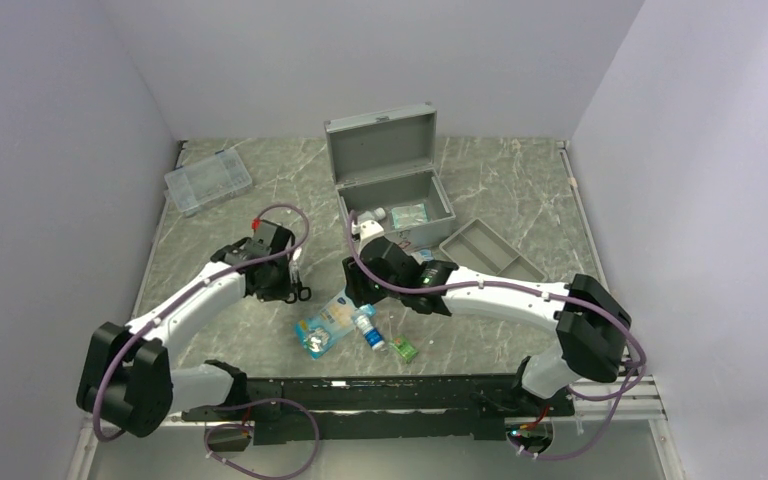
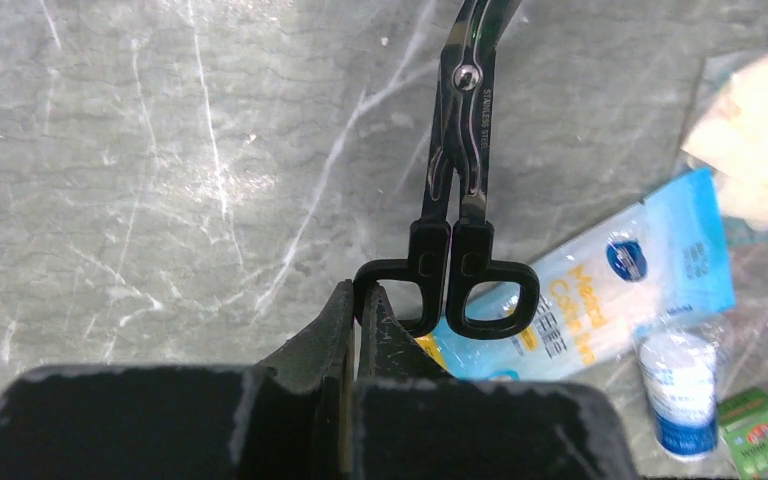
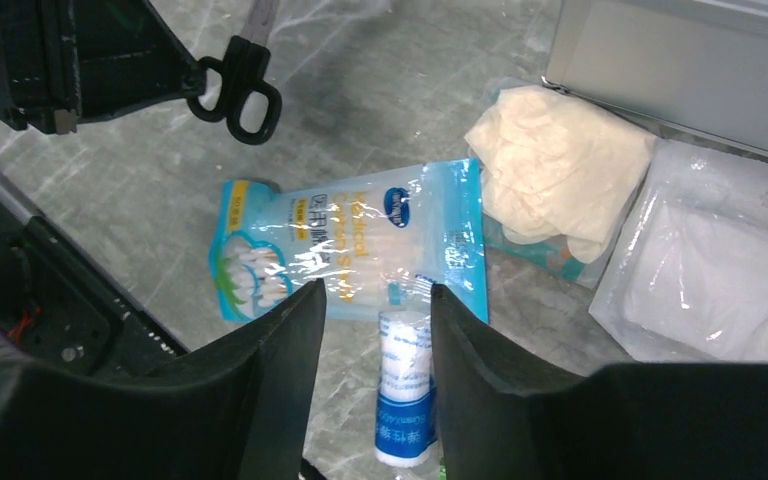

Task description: Organize the medicine kit

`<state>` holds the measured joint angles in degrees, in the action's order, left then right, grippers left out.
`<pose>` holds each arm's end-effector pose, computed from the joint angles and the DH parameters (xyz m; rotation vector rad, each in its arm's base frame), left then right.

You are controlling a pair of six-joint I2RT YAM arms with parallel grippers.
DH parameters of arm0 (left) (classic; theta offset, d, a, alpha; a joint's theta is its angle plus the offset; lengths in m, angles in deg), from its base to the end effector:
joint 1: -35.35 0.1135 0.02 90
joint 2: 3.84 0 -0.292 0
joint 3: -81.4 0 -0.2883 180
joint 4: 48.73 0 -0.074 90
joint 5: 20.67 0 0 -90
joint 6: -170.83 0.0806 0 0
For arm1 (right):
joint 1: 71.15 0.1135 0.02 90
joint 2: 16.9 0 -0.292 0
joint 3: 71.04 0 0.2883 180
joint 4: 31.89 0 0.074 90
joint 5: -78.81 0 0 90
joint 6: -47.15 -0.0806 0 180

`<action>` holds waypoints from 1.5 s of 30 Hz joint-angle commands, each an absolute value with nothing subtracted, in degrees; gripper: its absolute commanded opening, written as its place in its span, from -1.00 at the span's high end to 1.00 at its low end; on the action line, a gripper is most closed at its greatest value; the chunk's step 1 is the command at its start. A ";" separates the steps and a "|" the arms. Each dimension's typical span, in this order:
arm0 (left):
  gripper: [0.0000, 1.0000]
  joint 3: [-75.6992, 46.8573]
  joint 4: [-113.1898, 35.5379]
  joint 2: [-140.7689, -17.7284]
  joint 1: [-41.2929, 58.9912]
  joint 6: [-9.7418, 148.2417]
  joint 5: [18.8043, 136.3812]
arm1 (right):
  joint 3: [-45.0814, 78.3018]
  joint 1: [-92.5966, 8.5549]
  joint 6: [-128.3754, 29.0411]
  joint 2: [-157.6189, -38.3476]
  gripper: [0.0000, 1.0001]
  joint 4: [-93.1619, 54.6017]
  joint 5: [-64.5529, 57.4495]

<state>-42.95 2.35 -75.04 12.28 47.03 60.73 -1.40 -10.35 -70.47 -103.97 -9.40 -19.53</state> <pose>0.2482 -0.0926 0.1715 -0.2955 2.6956 -0.0877 0.2044 0.3418 0.2201 -0.5923 2.2676 0.6406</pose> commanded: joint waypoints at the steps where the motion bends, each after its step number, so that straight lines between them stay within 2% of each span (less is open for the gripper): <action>1: 1.00 -43.51 3.11 -70.22 12.33 47.90 65.32 | 1.45 -10.08 -72.21 -99.58 0.03 -12.28 -17.18; 7: 1.00 -44.86 3.24 -62.62 11.46 49.22 69.94 | 1.09 -10.07 -74.93 -97.78 -0.06 -14.95 -13.40; 17: 1.00 -46.34 3.91 -55.22 9.02 49.54 76.40 | 2.51 -9.99 -80.99 -101.24 -0.17 -22.57 -4.23; 30: 1.00 -48.17 3.93 -48.33 7.98 47.90 81.38 | 2.94 -9.26 -86.12 -104.63 -0.19 -23.79 -6.43; 40: 1.00 -48.38 4.44 -45.51 7.47 47.53 84.20 | 3.58 -9.13 -89.78 -108.42 -0.06 -25.67 -7.05; 45: 1.00 -49.15 4.86 -43.94 7.24 47.45 84.66 | 3.63 -9.01 -90.44 -109.39 0.22 -26.69 -6.95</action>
